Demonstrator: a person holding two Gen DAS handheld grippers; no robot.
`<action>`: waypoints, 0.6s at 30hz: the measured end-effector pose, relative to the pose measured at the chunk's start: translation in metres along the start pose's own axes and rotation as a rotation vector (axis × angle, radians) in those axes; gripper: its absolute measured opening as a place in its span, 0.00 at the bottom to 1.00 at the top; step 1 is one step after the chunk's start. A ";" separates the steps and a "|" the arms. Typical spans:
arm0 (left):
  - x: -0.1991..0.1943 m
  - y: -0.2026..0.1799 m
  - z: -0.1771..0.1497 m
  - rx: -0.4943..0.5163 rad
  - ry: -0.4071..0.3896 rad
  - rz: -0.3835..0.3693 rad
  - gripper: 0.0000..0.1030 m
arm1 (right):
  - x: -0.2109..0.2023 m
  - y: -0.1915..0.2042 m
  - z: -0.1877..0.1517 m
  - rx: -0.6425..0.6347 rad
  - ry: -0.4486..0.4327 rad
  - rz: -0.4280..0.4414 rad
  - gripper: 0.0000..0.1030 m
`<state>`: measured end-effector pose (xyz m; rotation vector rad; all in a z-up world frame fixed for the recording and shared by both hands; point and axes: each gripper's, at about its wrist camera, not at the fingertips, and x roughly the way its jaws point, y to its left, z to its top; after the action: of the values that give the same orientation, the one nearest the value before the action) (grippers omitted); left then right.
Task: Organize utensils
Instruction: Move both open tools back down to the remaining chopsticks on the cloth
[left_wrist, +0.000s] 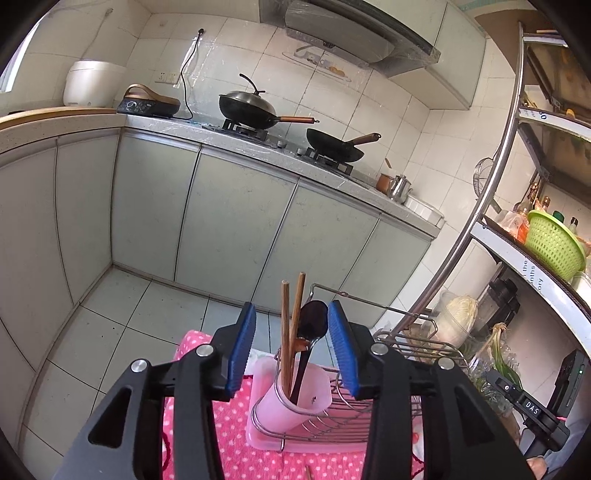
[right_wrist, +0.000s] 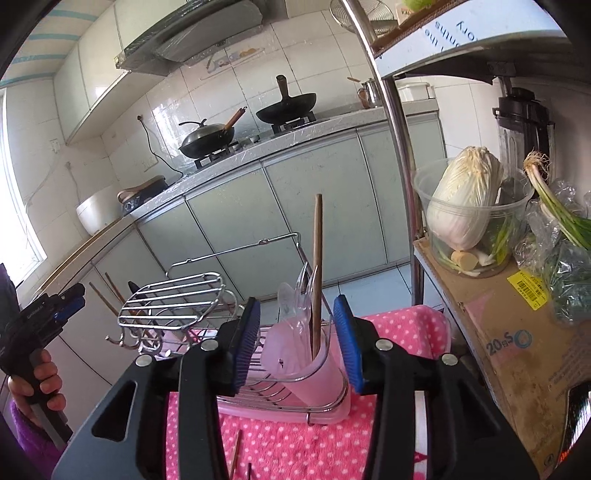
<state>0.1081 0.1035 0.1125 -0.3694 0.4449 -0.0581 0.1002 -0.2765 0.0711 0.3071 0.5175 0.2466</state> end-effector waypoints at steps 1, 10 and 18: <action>-0.006 0.000 -0.002 0.002 0.002 0.000 0.39 | -0.004 0.001 -0.003 -0.005 0.002 -0.001 0.41; -0.033 0.003 -0.038 0.012 0.096 -0.041 0.39 | -0.010 -0.001 -0.052 0.015 0.130 0.014 0.41; -0.011 -0.004 -0.091 0.043 0.282 -0.040 0.39 | 0.009 -0.004 -0.098 0.059 0.308 0.043 0.41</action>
<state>0.0588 0.0705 0.0426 -0.3287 0.7140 -0.1596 0.0577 -0.2551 -0.0154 0.3395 0.8237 0.3231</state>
